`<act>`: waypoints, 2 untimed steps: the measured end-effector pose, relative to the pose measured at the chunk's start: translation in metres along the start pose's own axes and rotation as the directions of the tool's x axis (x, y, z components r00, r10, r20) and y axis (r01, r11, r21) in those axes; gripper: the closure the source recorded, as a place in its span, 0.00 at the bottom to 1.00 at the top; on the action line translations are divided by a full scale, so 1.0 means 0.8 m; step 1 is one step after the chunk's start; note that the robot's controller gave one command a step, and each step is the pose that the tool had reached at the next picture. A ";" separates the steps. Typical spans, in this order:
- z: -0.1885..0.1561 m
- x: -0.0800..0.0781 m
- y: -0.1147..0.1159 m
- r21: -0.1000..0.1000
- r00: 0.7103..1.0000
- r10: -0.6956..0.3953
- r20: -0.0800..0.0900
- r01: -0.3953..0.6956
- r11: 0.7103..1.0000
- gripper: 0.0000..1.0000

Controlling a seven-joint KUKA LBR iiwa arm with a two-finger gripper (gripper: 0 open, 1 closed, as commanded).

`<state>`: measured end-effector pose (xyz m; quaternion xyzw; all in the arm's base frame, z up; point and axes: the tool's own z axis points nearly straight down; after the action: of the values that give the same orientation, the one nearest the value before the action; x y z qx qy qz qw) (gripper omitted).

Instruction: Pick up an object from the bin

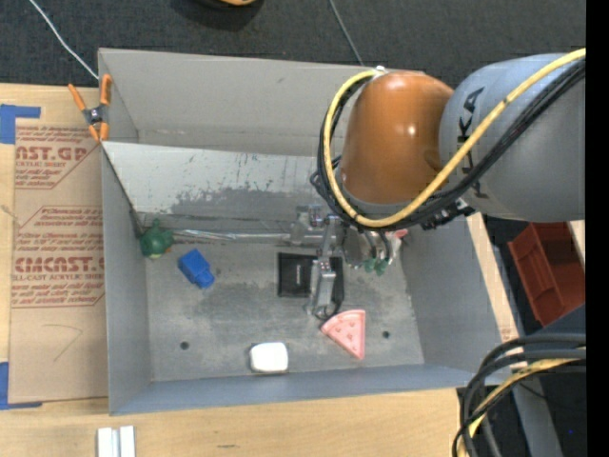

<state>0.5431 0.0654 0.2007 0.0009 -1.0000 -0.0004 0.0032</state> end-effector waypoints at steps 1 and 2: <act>-0.006 -0.002 -0.001 -0.001 1.000 0.002 0.008 -0.002 1.000 0.00; 0.149 -0.041 -0.080 -0.002 0.974 0.227 0.004 -0.227 0.974 0.00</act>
Offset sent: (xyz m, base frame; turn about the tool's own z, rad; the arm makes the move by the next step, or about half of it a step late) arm 0.0335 -0.0709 -0.1307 0.2492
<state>0.5753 0.0012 0.0812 -0.1134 -0.9935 -0.0008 0.0010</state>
